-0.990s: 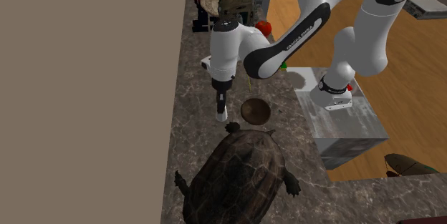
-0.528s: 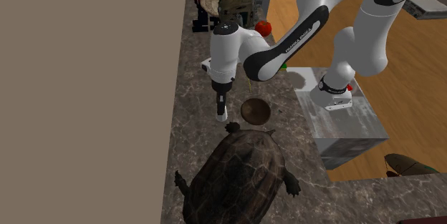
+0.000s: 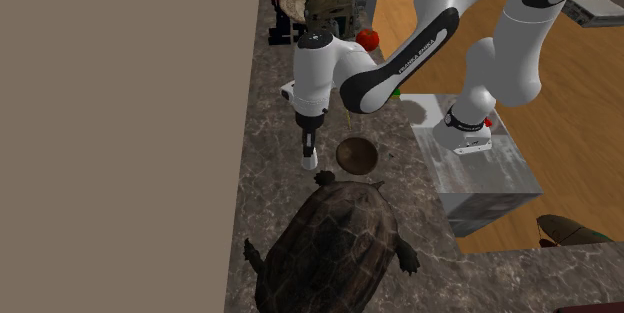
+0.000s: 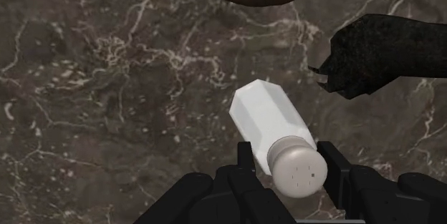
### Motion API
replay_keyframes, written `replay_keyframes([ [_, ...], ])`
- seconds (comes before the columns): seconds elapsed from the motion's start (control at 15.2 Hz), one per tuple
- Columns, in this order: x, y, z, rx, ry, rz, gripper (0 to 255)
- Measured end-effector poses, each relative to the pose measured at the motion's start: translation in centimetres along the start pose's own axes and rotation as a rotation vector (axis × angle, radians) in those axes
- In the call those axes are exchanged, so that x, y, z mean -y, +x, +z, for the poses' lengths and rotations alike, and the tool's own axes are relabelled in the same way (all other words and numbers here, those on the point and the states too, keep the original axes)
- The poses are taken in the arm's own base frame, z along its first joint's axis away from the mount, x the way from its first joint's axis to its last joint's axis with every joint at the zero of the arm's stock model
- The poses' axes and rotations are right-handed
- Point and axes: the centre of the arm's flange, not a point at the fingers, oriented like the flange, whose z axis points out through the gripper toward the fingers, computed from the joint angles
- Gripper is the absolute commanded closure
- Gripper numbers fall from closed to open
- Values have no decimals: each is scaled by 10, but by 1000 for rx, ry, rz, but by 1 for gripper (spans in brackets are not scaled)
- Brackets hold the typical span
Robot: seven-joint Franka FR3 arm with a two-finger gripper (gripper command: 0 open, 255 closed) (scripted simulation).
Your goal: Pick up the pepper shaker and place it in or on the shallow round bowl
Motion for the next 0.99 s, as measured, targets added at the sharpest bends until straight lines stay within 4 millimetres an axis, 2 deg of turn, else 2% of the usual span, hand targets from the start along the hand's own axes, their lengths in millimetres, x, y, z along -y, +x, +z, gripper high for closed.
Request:
replay_keyframes([
  [0.33,0,0,-2,0,0,0,255],
  [0.99,4,4,-52,0,0,0,255],
])
